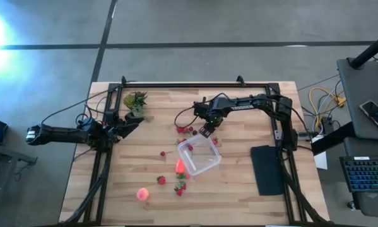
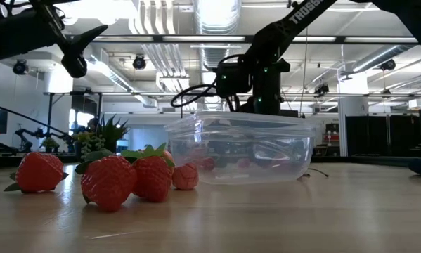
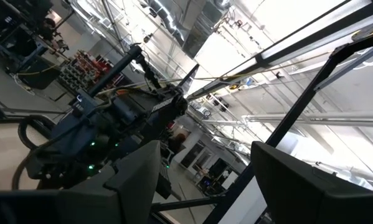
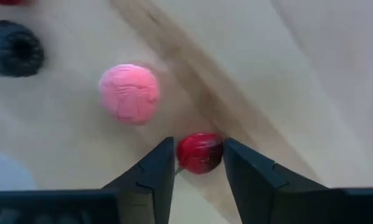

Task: Pick and placing Produce into tupperware
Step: Put the cherry into the transparent container

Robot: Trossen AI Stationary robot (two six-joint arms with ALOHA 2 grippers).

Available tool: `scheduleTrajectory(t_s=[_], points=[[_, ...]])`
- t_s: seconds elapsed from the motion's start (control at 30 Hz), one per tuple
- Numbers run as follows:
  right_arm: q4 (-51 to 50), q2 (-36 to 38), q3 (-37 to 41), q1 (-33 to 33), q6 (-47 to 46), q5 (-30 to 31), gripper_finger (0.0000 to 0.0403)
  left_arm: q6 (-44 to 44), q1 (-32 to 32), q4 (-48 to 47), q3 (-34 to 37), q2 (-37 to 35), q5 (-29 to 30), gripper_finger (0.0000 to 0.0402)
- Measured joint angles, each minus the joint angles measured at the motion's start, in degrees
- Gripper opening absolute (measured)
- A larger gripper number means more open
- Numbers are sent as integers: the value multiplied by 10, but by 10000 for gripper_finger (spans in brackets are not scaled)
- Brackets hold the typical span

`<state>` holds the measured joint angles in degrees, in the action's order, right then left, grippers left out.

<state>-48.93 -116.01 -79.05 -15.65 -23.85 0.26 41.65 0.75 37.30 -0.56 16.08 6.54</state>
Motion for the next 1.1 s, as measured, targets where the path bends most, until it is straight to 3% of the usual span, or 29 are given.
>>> scheduleTrajectory(t_s=[0.23,0.6,0.83,0.9,1.0,1.1], points=[[0,0,2,0,8,13,142,0,0,0,0,-1,0,238],[-8,5,0,0,15,5,75,0,0,0,0,-2,0,238],[-57,92,-11,0,44,-8,75,0,0,-1,0,0,0,238],[-65,129,-18,0,68,-51,75,0,0,-2,0,0,0,238],[-47,171,-26,9,92,-172,75,0,0,-3,0,0,0,238],[-37,177,-29,33,97,-202,83,-1,0,-3,0,0,0,238]])
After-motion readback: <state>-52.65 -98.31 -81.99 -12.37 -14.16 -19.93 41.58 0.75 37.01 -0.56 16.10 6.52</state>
